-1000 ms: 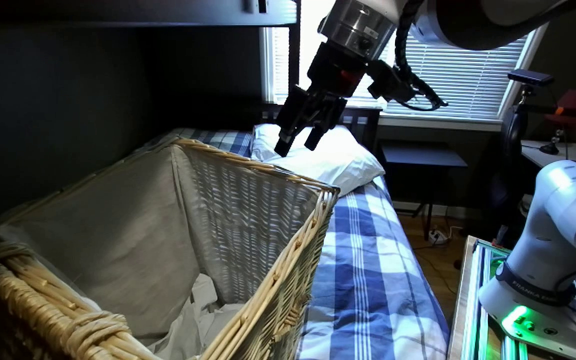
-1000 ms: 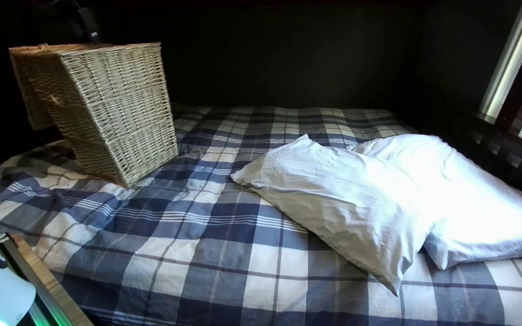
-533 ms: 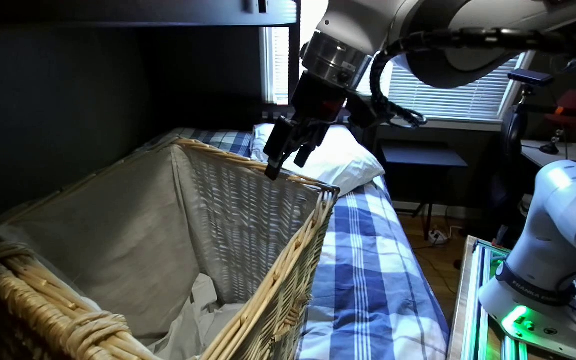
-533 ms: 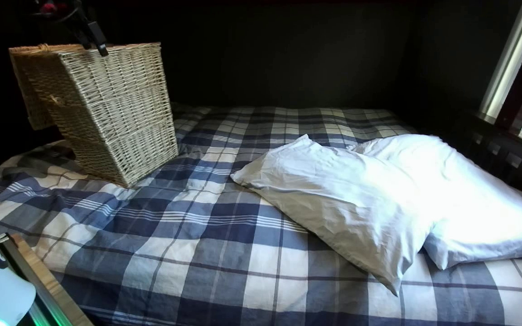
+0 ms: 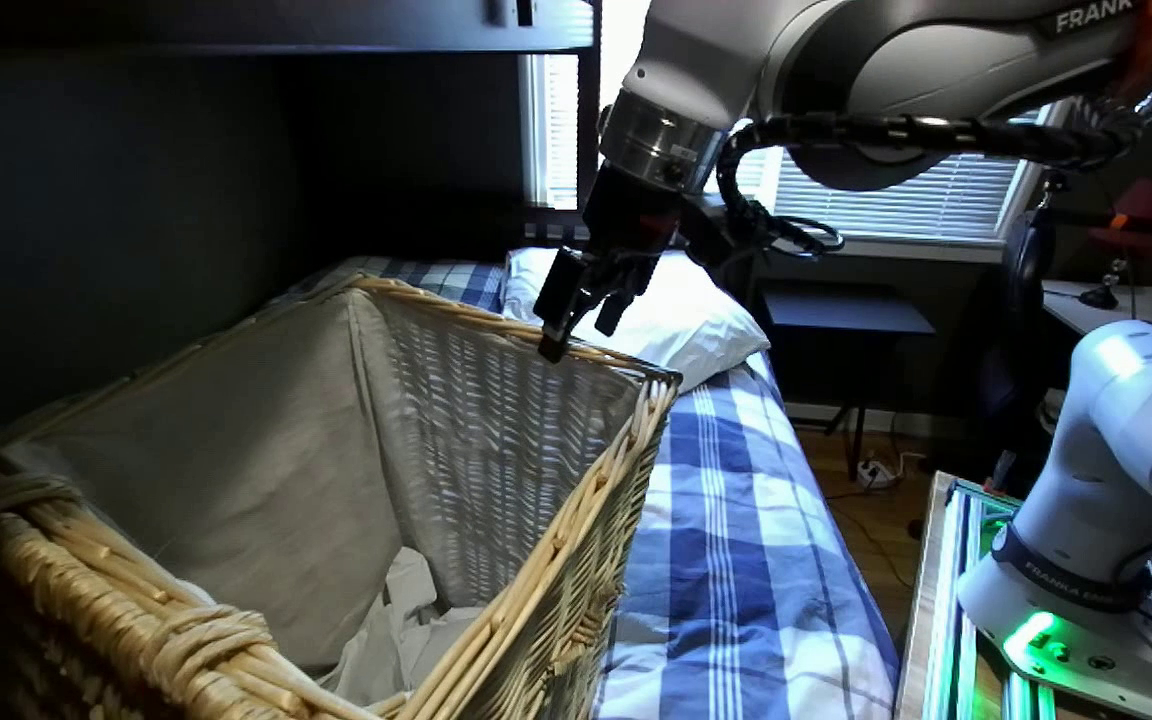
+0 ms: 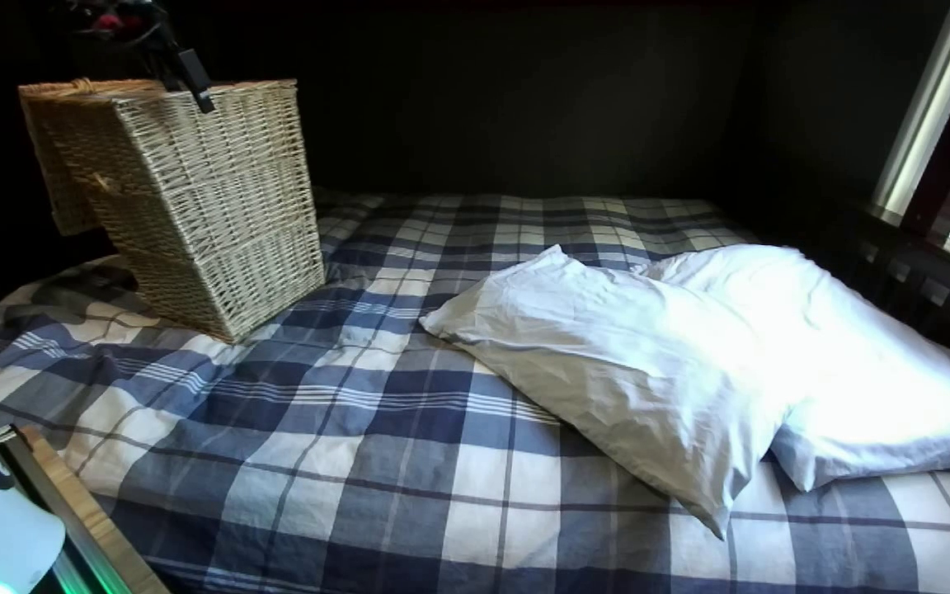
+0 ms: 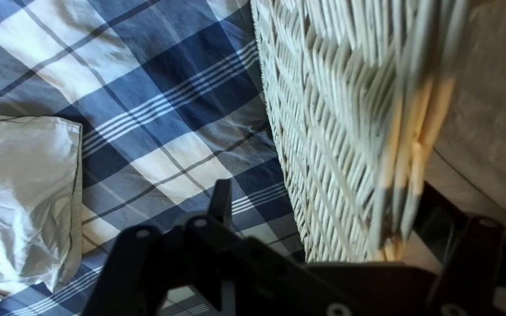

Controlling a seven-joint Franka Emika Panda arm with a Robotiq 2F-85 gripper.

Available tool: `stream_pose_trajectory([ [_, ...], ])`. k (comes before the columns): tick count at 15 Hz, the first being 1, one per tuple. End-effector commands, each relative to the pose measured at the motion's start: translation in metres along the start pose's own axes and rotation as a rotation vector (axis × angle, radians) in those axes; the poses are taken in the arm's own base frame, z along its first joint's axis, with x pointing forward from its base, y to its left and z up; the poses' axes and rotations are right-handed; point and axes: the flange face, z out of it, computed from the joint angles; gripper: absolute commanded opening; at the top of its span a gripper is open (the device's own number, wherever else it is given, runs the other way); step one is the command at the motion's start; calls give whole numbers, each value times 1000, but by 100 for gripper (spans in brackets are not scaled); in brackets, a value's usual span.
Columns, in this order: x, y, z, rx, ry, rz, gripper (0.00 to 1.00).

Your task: Lay the brown basket onto the bed by pulling it to the left

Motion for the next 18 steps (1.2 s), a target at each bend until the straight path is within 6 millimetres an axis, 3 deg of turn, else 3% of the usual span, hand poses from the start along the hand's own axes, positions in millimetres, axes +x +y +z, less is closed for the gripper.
stream_pose_trajectory([
  [1, -4, 25, 2, -51, -21, 31, 100],
  [5, -6, 62, 6, -81, -36, 55, 100],
  [18, -6, 242, 53, -269, -40, 60, 100],
])
